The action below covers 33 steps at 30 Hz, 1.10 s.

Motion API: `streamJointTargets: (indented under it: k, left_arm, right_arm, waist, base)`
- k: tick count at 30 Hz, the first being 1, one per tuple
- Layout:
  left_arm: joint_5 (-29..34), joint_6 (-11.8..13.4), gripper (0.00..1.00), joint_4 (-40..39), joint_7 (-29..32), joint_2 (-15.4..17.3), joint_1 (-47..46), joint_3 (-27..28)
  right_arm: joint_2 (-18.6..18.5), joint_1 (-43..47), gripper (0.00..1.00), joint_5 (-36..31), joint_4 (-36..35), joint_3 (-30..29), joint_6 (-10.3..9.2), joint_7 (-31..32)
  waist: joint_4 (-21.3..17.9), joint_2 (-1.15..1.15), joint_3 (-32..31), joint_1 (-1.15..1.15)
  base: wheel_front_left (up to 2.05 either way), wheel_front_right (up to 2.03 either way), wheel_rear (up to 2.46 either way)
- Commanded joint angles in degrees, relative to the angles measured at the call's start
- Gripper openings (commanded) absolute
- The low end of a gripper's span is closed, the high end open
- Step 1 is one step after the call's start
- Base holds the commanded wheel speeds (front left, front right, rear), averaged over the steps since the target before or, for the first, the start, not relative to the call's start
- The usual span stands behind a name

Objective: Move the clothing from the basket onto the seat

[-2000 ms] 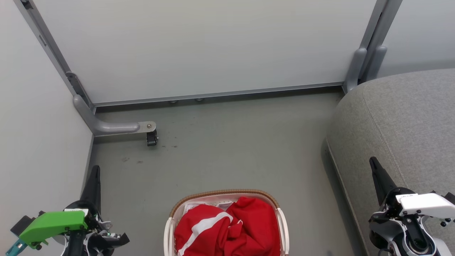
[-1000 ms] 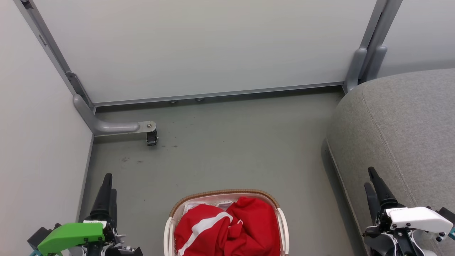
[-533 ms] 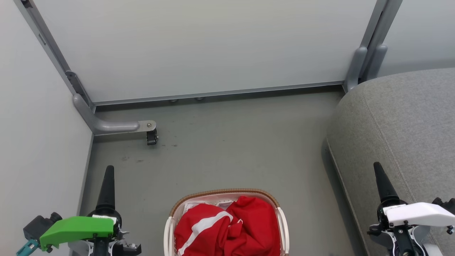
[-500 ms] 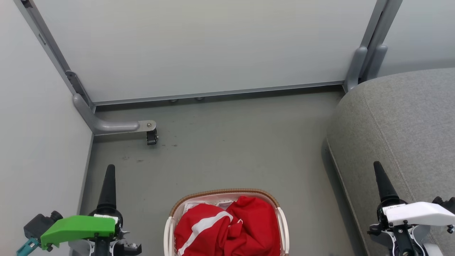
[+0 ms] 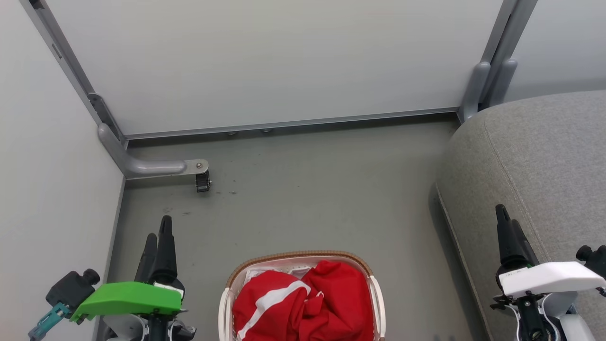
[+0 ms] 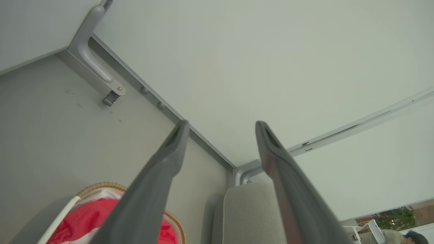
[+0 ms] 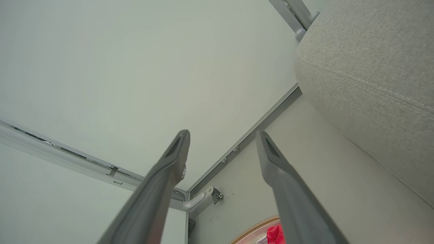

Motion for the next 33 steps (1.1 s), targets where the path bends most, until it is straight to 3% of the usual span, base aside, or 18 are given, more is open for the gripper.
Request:
streamJointTargets:
  k: [1,33]
  left_arm:
    - [1.89,0.21,1.0,-0.63,-0.66,0.33,0.06,-0.23]
    - [24.05,1.96,1.0,1.91,-5.88,0.49,1.09,-3.22]
  right_arm:
    - [-0.45,-0.22,1.0,-2.38,-1.16,0.15,0.01,-0.68]
    - [-0.69,0.85,1.0,-28.22,-0.14,1.73,0.01,-5.91]
  waist:
    - [-0.01,0.0,0.03,0.0]
    - [0.35,0.0,0.37,0.0]
  base:
    - [0.0,0.0,0.0]
    - [0.0,0.0,0.0]
